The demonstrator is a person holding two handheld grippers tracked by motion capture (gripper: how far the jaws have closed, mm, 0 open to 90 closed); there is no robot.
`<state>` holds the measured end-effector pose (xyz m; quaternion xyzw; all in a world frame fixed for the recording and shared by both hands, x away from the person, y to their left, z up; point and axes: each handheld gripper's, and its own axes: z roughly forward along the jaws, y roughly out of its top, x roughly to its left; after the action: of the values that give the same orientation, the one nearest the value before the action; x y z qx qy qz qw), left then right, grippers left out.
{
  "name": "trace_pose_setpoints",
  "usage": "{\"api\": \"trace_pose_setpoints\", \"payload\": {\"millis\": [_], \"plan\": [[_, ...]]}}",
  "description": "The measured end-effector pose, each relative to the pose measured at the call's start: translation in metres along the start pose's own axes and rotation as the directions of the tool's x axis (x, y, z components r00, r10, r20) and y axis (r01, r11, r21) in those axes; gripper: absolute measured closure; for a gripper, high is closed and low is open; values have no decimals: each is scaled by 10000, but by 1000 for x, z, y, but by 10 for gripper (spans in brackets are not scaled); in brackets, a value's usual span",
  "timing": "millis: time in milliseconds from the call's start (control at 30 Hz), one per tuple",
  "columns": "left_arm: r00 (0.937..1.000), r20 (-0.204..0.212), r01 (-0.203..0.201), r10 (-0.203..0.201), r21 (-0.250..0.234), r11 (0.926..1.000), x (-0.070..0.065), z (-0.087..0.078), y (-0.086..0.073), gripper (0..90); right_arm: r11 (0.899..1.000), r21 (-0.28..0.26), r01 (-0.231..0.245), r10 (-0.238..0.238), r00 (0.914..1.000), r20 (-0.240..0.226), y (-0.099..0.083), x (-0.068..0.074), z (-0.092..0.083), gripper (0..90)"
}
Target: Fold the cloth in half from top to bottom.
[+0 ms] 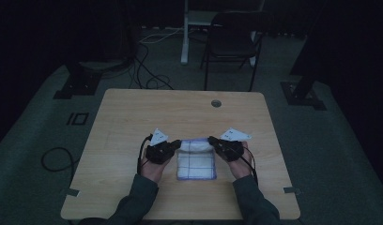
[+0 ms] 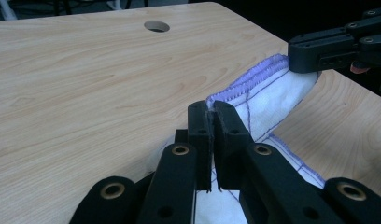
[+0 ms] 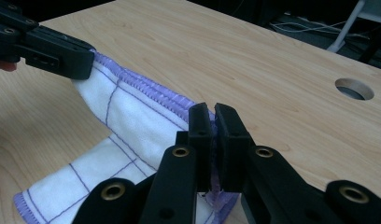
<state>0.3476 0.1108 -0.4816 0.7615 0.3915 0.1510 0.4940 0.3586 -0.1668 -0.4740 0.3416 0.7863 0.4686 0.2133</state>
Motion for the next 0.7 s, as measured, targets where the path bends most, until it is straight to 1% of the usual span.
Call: {"api": "trace_pose_setpoints", "payload": {"millis": [300, 433, 633, 700], "plan": [[10000, 92, -14, 13, 74, 10000, -3, -1, -4, 870, 9999, 3, -165, 165, 9998, -80, -7, 2, -3, 869], [9999, 116, -50, 49, 79, 10000, -4, -2, -4, 870, 9999, -30, -139, 139, 9999, -80, -8, 2, -4, 869], [9998, 192, 88, -90, 82, 9999, -4, -3, -6, 870, 9999, -35, -165, 164, 9998, -110, -9, 4, -5, 868], [9998, 176, 77, -78, 72, 9999, -4, -3, -6, 870, 9999, -53, -151, 150, 9998, -142, -9, 4, -6, 869]]}}
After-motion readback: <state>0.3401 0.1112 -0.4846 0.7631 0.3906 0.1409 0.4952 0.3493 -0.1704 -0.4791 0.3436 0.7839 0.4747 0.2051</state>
